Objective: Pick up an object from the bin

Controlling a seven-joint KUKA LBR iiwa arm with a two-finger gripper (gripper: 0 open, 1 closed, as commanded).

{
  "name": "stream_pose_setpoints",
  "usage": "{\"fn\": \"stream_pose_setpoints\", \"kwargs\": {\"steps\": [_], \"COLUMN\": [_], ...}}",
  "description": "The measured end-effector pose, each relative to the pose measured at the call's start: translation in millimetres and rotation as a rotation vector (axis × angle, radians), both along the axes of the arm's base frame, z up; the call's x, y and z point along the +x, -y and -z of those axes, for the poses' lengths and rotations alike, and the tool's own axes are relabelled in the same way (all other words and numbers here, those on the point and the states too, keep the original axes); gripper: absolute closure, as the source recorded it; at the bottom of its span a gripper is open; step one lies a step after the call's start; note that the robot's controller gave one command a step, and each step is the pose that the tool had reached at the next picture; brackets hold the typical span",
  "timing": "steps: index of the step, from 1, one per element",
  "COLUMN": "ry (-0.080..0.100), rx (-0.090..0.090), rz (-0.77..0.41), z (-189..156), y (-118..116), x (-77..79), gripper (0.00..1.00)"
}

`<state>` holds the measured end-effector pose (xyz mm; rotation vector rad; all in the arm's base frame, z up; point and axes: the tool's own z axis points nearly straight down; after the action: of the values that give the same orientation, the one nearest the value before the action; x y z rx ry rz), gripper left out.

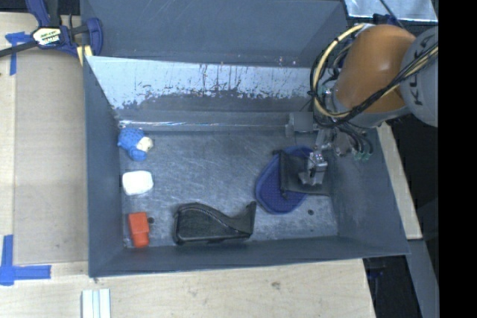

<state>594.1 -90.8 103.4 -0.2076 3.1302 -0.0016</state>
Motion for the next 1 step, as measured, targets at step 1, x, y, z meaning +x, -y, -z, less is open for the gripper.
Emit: {"fn": "stream_pose_setpoints", "kwargs": {"steps": [1], "ry": [0.0], "rx": [0.0], "rz": [-0.001], "z": [0.0], "y": [0.1], "x": [0.0], "gripper": [1.0]}}
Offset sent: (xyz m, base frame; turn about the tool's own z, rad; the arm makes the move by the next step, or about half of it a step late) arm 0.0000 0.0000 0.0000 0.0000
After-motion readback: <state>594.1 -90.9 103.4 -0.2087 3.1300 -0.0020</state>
